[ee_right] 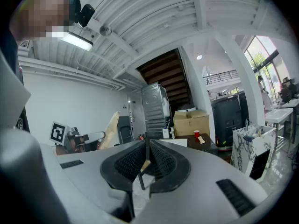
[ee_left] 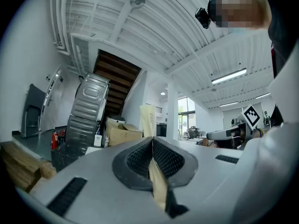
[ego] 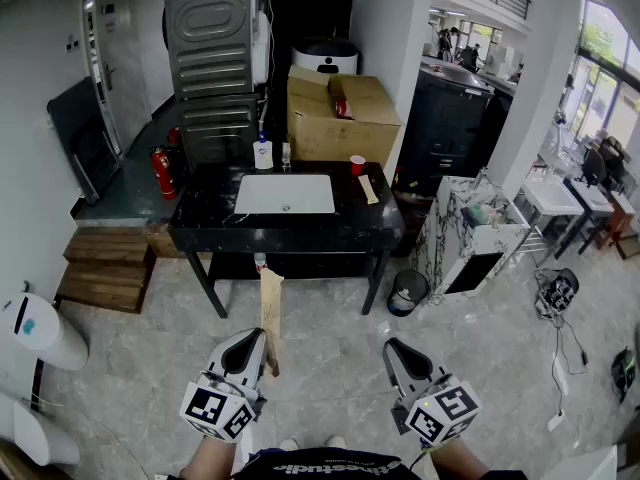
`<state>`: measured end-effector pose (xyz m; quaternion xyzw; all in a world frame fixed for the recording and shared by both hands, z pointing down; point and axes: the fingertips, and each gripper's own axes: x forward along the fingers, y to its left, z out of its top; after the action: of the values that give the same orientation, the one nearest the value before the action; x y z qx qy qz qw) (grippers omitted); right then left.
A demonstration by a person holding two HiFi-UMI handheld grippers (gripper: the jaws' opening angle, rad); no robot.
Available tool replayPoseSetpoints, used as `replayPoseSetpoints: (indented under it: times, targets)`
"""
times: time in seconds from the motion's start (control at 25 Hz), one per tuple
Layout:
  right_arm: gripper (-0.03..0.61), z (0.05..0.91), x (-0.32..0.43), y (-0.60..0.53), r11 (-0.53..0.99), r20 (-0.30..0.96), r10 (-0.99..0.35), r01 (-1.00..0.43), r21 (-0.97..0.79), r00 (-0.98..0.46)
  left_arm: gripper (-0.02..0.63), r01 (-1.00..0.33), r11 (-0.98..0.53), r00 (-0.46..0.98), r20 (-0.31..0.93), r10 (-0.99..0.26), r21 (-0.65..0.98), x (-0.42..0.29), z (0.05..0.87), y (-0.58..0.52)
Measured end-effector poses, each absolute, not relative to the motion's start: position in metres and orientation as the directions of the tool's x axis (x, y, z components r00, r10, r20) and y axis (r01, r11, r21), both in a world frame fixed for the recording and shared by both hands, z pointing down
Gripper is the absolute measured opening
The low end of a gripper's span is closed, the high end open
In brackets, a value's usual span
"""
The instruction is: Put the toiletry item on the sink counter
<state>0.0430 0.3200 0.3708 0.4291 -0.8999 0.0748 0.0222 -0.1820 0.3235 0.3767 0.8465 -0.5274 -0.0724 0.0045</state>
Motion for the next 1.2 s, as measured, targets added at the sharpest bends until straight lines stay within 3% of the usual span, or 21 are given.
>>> replayPoseSetpoints:
  times: [1.2]
  targets:
    - [0.038, 0.389, 0.135, 0.301, 0.627, 0.086, -0.76, -0.762, -0.162, -0.644, 0.015, -0.914, -0.4, 0.392, -0.098, -0.915, 0.072, -0.106, 0.385, 0.286]
